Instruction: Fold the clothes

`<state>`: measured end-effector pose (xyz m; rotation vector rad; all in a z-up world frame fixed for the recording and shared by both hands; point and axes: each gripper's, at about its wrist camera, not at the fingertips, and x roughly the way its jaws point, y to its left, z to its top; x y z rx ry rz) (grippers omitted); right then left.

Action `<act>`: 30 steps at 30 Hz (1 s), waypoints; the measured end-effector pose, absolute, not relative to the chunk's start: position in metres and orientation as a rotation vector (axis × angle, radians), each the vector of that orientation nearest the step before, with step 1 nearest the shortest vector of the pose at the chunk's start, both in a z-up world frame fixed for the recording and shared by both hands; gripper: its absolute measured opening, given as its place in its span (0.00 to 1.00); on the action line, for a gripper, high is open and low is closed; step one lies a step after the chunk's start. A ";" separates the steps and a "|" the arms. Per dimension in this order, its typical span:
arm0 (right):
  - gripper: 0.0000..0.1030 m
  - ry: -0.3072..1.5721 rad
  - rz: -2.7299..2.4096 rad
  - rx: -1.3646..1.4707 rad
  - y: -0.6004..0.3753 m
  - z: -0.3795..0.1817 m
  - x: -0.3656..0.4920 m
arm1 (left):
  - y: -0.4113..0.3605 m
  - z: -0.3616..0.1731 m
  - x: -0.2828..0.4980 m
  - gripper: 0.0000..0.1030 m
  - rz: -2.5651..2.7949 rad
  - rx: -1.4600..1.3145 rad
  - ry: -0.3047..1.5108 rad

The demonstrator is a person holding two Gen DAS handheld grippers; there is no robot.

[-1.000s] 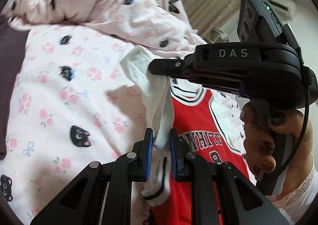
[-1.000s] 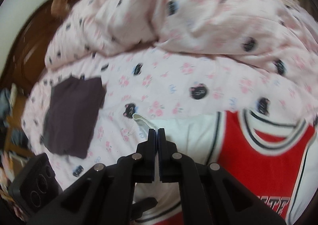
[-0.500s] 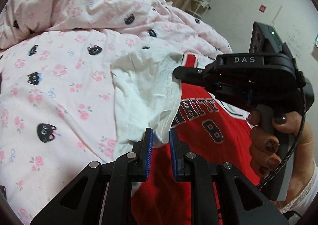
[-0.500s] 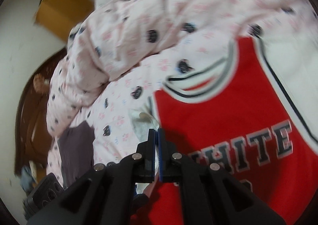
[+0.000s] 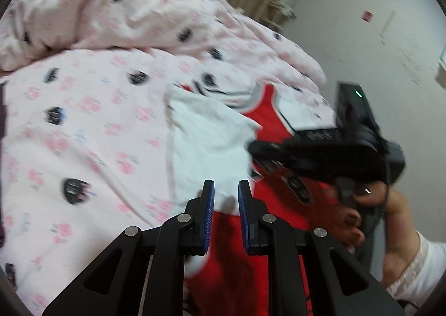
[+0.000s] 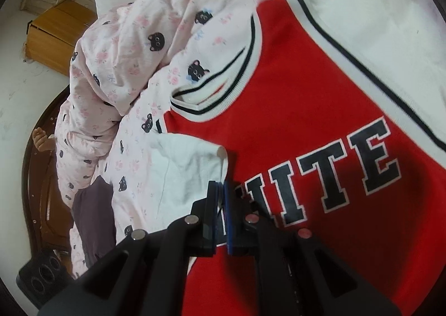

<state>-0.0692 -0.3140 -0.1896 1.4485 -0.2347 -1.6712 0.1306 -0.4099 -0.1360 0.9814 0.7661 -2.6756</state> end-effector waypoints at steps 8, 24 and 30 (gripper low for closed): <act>0.38 -0.150 -1.732 1.312 -0.324 -0.144 -0.093 | -0.409 -0.157 0.116 0.14 -2.550 1.098 0.694; 0.34 0.645 -1.422 1.218 -0.488 -0.143 -0.044 | -0.415 -0.164 0.117 0.14 -2.548 1.120 0.730; 0.23 0.621 -1.389 1.259 -0.497 -0.148 -0.046 | -0.414 -0.163 0.115 0.14 -2.548 1.125 0.714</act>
